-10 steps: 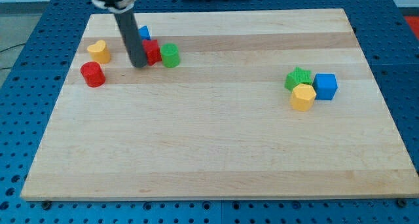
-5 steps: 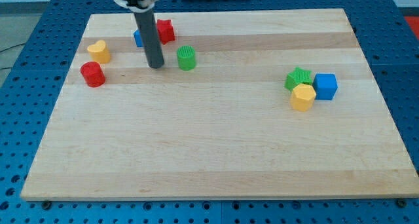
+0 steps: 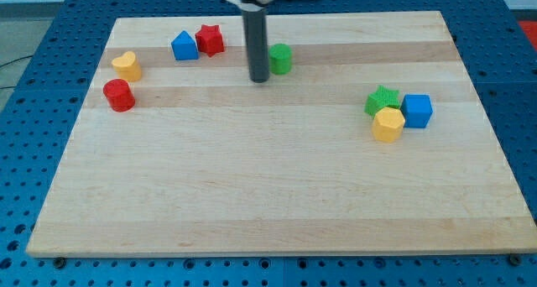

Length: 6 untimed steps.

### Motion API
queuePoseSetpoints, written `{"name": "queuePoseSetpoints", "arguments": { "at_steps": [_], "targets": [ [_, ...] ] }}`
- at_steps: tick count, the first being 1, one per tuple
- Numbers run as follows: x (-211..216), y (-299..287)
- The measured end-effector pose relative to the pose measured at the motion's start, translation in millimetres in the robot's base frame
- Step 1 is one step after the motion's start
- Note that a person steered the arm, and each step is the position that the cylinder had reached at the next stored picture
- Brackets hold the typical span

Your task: Move the green circle to the bottom right of the red star

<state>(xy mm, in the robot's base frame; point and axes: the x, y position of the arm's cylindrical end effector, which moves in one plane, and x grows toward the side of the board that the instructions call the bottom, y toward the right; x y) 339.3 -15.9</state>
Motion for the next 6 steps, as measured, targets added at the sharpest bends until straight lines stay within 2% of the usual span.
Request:
{"name": "queuePoseSetpoints", "arguments": {
  "at_steps": [1, 2, 3, 4, 5, 6],
  "targets": [
    [-58, -5],
    [-84, 13],
    [-28, 6],
    [-5, -49],
    [-21, -145],
    [-61, -161]
  ]
}}
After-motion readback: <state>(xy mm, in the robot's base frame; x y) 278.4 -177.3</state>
